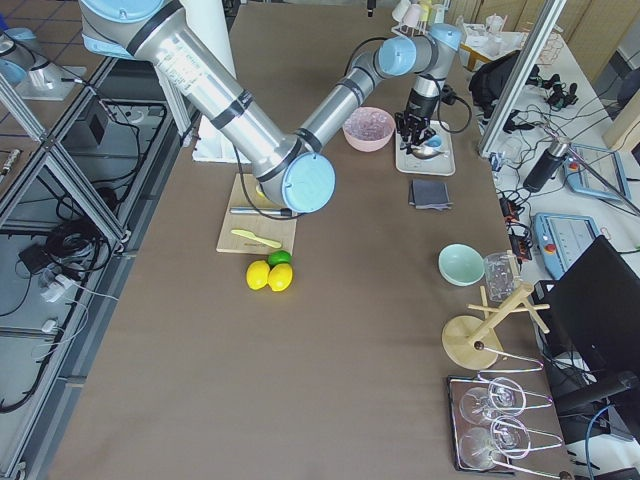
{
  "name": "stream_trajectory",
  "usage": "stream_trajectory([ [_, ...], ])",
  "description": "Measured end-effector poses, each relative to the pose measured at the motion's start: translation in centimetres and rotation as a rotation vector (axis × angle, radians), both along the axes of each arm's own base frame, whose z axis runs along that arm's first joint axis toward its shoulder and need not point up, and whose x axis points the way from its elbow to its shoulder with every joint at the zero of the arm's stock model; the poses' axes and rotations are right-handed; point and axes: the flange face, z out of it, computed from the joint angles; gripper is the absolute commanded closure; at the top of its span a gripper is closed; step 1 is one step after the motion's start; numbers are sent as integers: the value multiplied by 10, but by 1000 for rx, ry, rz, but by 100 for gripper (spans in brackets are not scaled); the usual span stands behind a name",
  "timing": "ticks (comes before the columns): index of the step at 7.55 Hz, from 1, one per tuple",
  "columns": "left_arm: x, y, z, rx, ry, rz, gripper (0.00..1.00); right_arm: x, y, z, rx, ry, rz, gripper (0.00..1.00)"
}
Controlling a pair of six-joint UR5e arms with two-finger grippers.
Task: Put ice in cup with scoop
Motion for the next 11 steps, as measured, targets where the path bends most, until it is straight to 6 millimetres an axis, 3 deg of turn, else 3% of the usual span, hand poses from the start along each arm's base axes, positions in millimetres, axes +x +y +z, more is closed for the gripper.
stream_trajectory([
  [2, -43, 2, 24, -12, -8, -41, 1, 74, 29, 59, -167, -42, 247, 100],
  [3, -60, 5, 27, -15, 7, -64, 1, 100, 51, 92, -233, -60, 369, 100],
  [5, -75, 7, 25, 14, 14, -61, 1, 142, 88, 155, -327, -74, 525, 100],
  [9, -82, 21, -16, -116, -12, -60, 1, 185, 160, 265, -388, -95, 653, 100],
  [11, -86, 23, -16, -142, -78, -67, 1, 192, 179, 325, -371, -112, 658, 100],
])
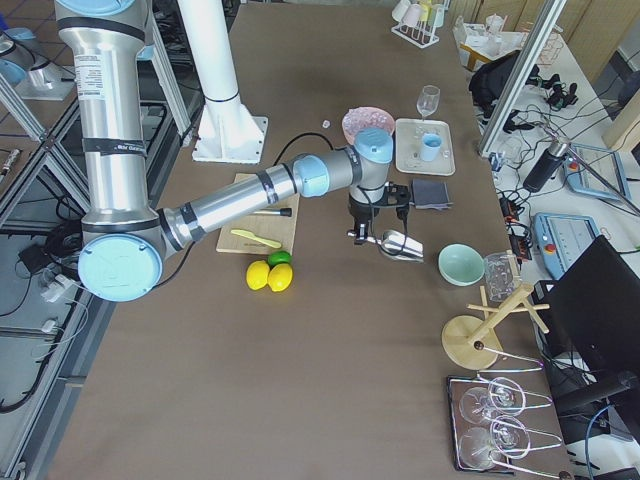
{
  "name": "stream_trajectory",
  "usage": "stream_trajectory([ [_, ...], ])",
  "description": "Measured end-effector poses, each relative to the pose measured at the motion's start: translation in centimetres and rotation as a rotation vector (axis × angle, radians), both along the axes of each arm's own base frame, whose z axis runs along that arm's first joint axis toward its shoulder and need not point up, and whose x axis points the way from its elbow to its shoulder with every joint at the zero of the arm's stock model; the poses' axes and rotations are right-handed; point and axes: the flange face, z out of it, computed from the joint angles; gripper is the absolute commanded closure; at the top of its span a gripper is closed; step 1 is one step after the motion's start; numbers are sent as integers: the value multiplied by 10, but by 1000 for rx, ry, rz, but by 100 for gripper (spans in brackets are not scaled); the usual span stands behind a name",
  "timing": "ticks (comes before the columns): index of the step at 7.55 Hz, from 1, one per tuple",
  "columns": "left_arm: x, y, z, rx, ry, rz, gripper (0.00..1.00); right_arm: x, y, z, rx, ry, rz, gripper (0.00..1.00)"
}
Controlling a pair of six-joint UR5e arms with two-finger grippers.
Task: Put ice in cup with scoop
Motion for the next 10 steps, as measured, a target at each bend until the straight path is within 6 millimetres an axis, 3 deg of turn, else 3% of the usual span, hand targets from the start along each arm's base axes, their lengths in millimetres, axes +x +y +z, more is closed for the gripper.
stream_trajectory([
  [3, -2, 2, 7, -18, -34, -6, 1, 4, 9, 70, 15, -7, 56, 100],
  [4, -1, 2, 7, -19, -35, -4, 1, 5, 10, 89, 20, -12, 75, 28],
  [5, 0, 2, 8, -21, -36, -3, 1, 4, 10, 99, 23, -24, 96, 0],
  [7, 1, 2, 14, -32, -33, 1, 1, 4, 11, 109, 12, -33, 114, 0],
  [10, 1, 1, 19, -25, -30, -1, 1, 1, 12, 107, 18, -71, 69, 0],
])
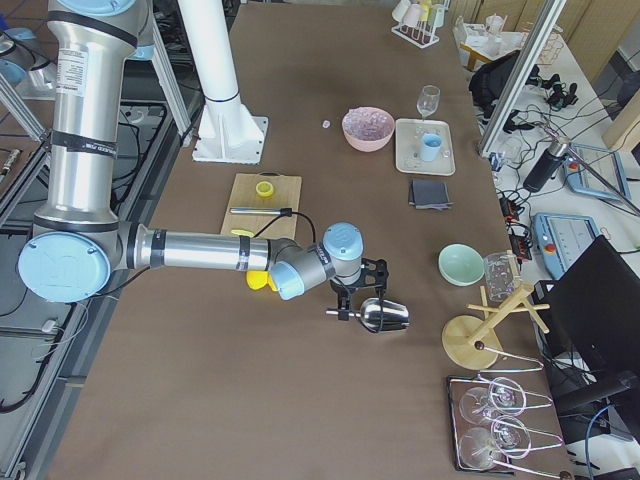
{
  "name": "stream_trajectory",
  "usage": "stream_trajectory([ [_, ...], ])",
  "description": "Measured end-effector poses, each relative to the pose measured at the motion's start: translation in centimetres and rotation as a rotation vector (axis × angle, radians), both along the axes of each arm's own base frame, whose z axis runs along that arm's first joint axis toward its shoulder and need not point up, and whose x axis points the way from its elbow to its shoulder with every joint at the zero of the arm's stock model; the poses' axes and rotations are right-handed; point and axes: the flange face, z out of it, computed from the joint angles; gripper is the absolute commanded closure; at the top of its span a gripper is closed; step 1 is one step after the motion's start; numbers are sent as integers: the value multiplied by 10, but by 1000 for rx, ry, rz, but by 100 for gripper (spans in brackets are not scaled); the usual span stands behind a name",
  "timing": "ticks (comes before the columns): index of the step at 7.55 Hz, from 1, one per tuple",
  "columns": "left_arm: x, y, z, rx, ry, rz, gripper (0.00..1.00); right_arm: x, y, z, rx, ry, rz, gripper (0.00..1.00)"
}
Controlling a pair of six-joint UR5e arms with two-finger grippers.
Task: Put ice in cup with scoop
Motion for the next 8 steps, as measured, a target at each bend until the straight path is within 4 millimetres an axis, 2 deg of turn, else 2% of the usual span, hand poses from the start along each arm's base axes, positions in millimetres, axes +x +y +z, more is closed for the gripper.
stream_trajectory([
  [2, -1, 0, 1, 5, 2, -3, 1, 12, -1, 0, 11, -13, -22, 0],
  [6, -1, -1, -1, 12, 3, -1, 1, 95, -4, 0, 59, 21, -130, 0],
  [8, -1, -2, -1, 14, 4, 0, 1, 128, 9, 7, 48, 23, -127, 0],
])
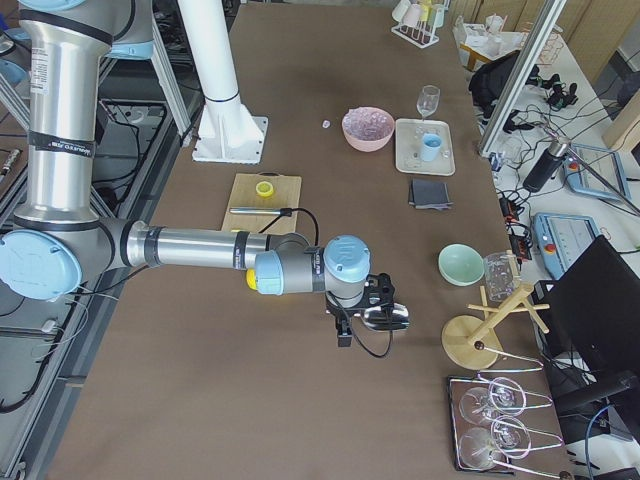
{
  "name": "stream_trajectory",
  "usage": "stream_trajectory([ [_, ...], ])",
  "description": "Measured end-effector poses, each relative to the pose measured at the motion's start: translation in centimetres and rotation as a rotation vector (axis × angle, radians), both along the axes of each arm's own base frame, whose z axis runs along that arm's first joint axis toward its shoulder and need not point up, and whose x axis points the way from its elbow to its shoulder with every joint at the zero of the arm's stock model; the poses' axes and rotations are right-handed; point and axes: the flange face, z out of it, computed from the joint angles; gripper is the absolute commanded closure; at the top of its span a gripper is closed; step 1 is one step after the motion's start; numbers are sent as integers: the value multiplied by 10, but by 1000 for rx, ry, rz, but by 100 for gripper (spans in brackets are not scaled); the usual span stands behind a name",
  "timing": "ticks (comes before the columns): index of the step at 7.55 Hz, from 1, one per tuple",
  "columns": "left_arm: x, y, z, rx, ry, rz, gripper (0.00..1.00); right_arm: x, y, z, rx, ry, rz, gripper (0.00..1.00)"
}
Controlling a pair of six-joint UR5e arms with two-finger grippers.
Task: Put ice in cup with scoop
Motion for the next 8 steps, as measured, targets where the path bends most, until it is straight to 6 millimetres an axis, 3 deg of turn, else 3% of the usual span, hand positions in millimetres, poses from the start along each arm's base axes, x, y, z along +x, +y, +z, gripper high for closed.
stream_trajectory([
  [3, 0, 0, 0, 0, 0, 1, 1, 23, 26, 1, -20, 5, 40, 0],
  [8, 0, 0, 0, 3, 0, 3, 1, 25, 31, 5, -24, 11, 39, 0],
])
